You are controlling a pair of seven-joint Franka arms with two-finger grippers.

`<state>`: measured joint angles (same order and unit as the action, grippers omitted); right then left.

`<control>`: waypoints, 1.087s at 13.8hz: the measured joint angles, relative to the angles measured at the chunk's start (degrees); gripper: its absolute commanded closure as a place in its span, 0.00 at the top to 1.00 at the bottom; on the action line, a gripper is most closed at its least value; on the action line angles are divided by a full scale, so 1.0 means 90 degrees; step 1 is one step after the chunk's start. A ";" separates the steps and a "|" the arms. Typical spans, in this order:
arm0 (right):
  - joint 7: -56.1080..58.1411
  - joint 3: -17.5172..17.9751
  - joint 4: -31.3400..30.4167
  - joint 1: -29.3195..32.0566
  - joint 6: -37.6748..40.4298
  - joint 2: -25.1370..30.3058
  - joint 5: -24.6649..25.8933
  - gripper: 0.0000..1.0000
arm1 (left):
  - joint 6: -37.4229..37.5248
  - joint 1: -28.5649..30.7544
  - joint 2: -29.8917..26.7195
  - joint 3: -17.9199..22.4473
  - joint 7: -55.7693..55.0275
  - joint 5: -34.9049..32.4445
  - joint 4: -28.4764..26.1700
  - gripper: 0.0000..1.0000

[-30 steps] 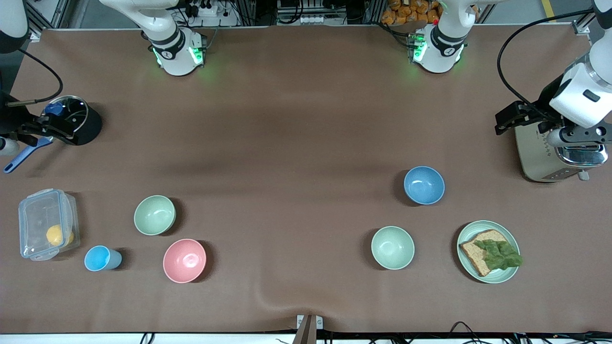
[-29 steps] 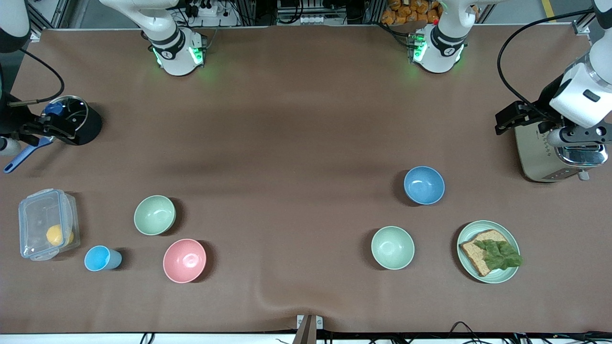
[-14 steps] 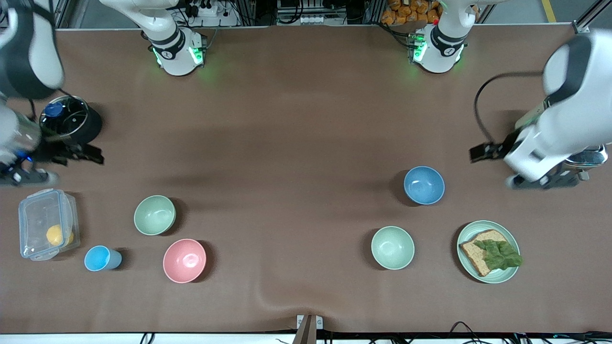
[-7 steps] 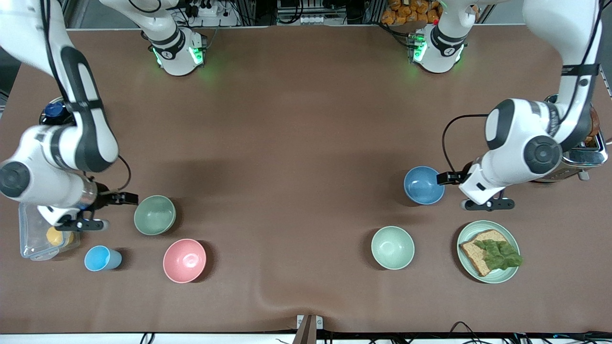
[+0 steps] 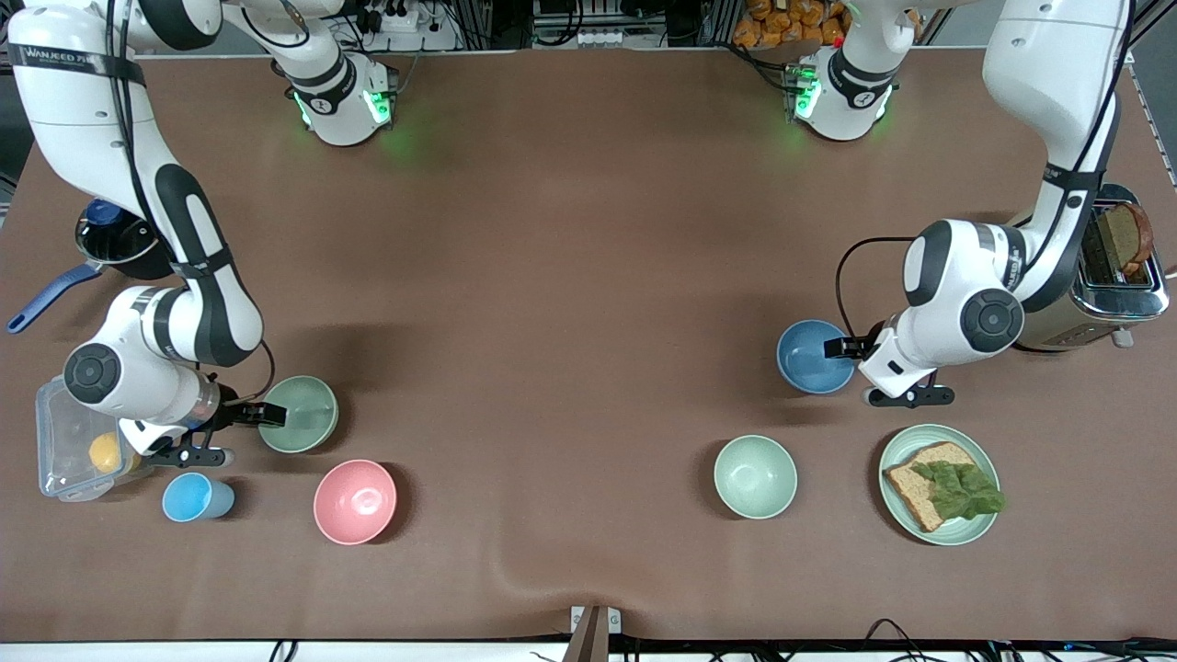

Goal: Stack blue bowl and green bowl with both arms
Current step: 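Grasp the blue bowl with the left gripper while the right gripper grasps the green bowl, then slide the green bowl toward the blue bowl with the right gripper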

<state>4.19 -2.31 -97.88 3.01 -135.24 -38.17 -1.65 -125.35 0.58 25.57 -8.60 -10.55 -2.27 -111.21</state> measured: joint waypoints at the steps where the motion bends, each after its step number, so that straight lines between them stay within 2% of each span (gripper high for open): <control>1: 0.0000 0.0022 0.0008 -0.0005 -0.0009 0.0001 0.0000 0.00 | -0.0063 0.0047 0.0074 0.0001 0.0000 -0.0002 -0.0011 0.81; 2: 0.0000 0.0037 0.0010 -0.0027 -0.0010 0.0001 0.0000 0.00 | -0.0108 0.0080 0.0141 0.0001 0.0001 -0.0002 -0.0016 0.64; 4: -0.0002 0.0057 0.0012 -0.0077 -0.0009 0.0000 -0.0001 0.00 | -0.0131 0.0089 0.0225 -0.0001 0.0001 -0.0002 -0.0021 0.45; 7: 0.0000 0.0065 0.0013 -0.0110 0.0006 0.0003 -0.0001 0.00 | -0.0142 0.0073 0.0285 -0.0015 0.0001 -0.0002 -0.0022 0.05; 8: 0.0011 0.0074 0.0028 -0.0119 0.0069 0.0043 -0.0009 0.00 | -0.0144 0.0069 0.0292 -0.0019 0.0001 -0.0002 -0.0022 0.00; 15: -0.0094 0.0124 0.0187 -0.0650 0.1214 0.0593 -0.0058 0.00 | -0.0128 0.0047 0.0226 -0.0081 -0.0001 0.0001 0.0009 0.00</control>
<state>3.34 -1.19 -96.20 -2.84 -124.31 -32.83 -2.17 -126.50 1.01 27.60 -9.33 -10.56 -2.26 -111.14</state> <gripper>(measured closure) 0.952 0.956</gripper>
